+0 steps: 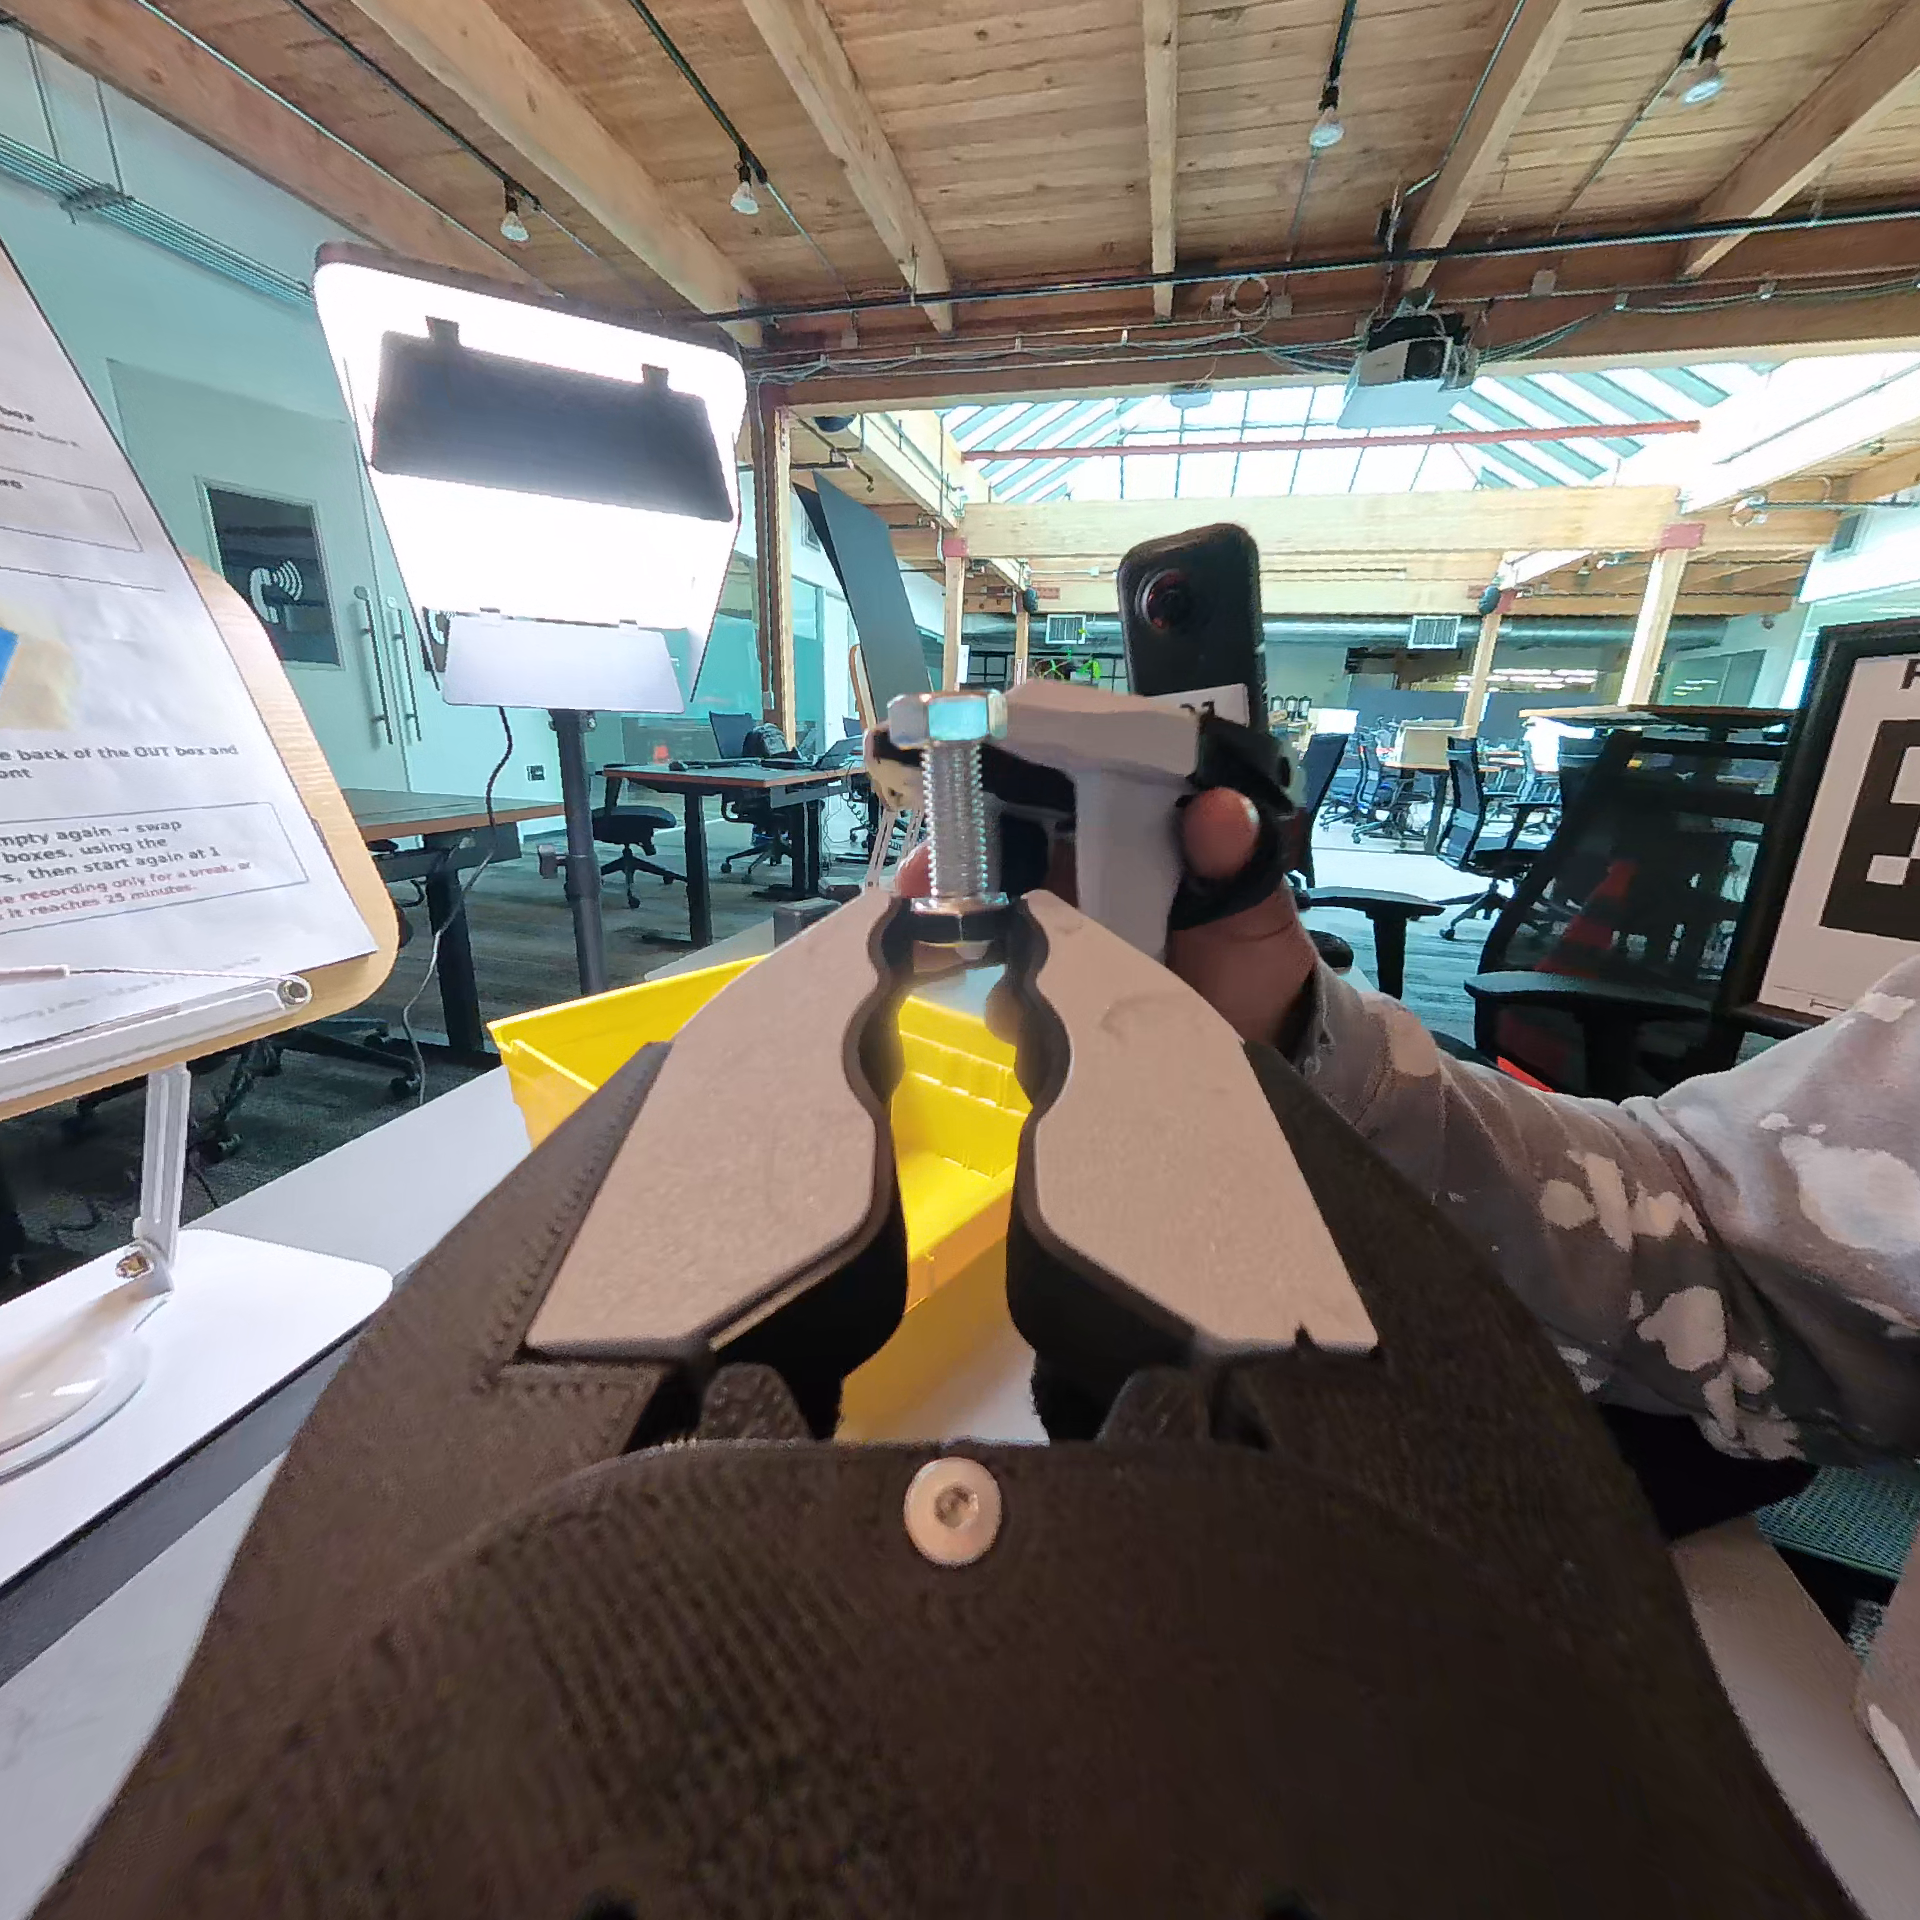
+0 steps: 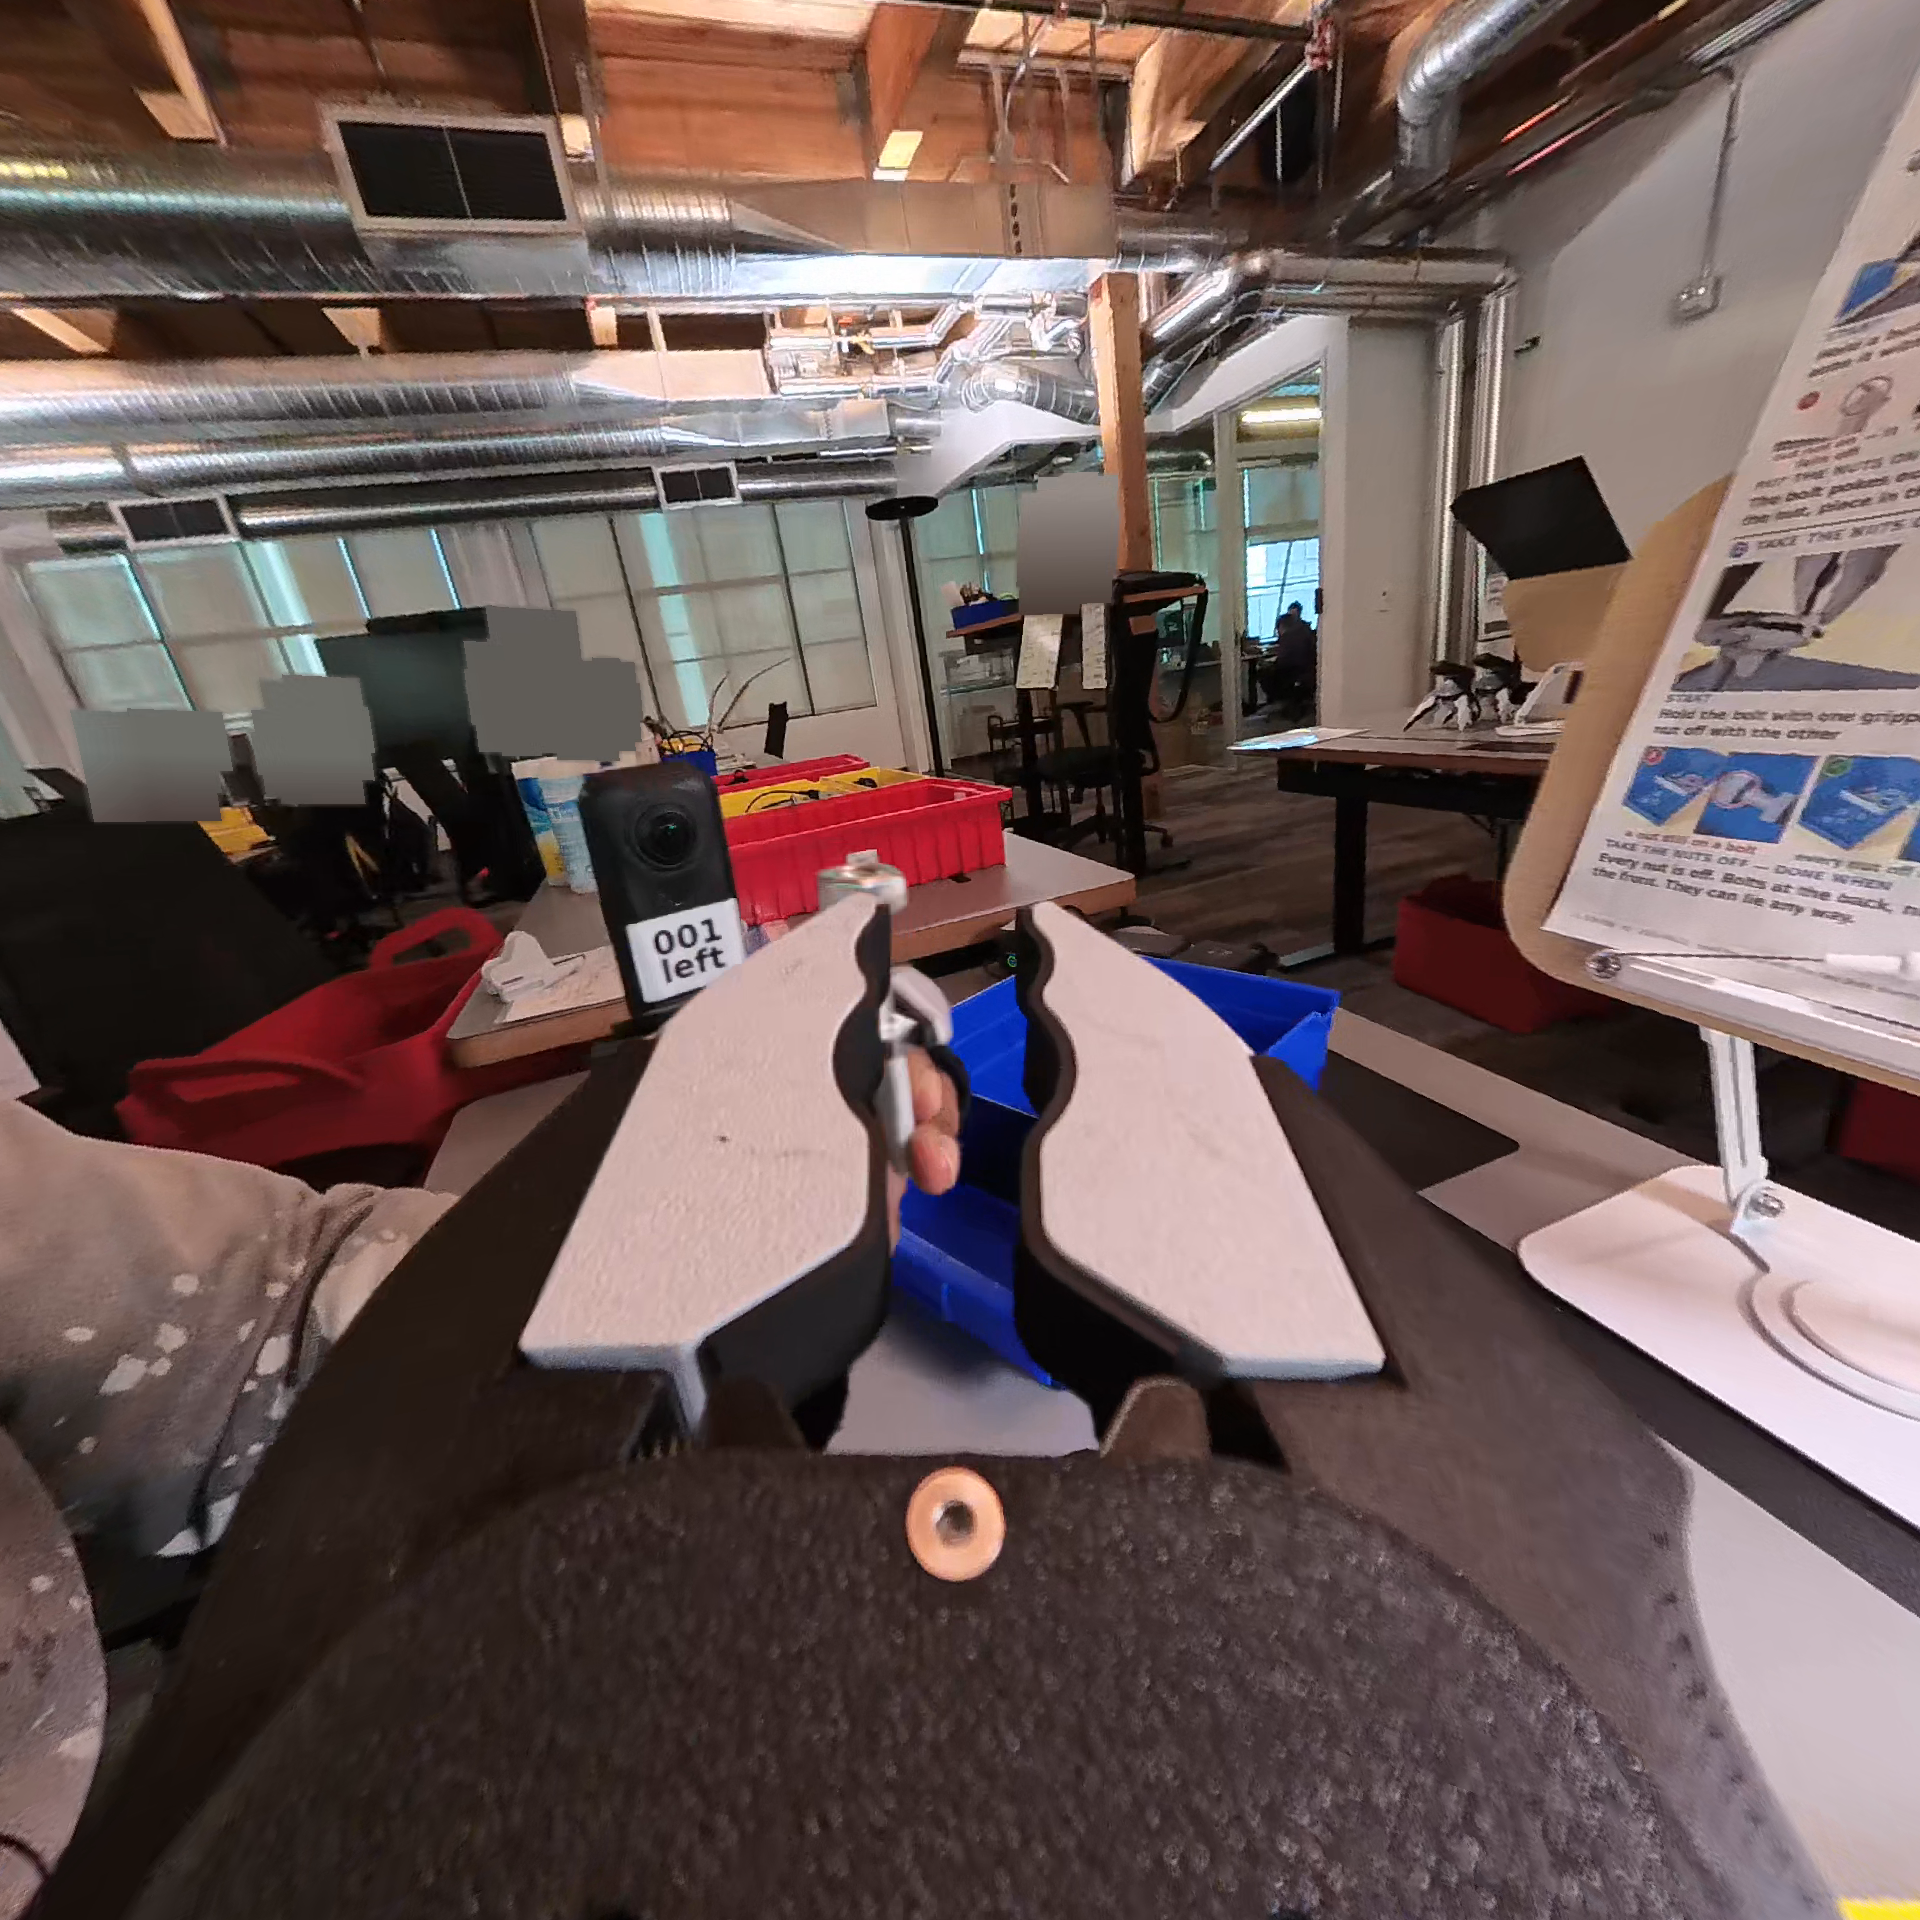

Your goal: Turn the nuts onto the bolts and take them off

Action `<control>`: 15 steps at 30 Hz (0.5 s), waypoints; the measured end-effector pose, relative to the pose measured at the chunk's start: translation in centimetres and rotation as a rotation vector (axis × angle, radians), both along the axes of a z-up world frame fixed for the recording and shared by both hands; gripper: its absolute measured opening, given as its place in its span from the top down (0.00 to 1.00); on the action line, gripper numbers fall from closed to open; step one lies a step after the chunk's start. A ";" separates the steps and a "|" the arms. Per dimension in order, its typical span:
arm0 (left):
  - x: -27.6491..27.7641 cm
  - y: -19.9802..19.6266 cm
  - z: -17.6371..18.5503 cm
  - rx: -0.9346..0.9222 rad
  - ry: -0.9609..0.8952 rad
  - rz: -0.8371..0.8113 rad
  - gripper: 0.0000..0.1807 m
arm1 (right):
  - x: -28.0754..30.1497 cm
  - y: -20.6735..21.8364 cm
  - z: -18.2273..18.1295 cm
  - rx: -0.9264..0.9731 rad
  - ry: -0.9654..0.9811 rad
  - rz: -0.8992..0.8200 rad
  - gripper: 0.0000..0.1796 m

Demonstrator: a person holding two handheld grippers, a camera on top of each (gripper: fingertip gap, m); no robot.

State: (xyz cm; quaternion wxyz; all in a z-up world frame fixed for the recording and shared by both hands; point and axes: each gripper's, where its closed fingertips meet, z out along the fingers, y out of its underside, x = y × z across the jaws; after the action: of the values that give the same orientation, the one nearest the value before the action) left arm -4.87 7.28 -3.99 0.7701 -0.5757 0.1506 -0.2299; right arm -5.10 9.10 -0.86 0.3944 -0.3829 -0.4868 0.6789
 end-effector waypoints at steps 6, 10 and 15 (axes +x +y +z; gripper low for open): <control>0.4 0.2 -0.3 -0.007 -0.002 -0.002 0.90 | -0.4 -1.1 -0.3 0.028 -0.010 0.011 0.86; 0.0 -0.1 0.2 0.012 -0.002 0.006 0.90 | 0.1 0.9 0.2 -0.017 0.011 -0.040 0.93; 0.2 0.3 -0.5 -0.010 0.001 0.006 0.90 | -0.2 -1.5 -0.1 0.039 -0.010 0.021 0.83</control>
State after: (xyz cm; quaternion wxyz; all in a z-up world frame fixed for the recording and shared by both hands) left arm -4.68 7.62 -4.48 0.7678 -0.5800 0.1481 -0.2283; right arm -5.31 7.63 -1.00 0.3921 -0.3734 -0.5062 0.6713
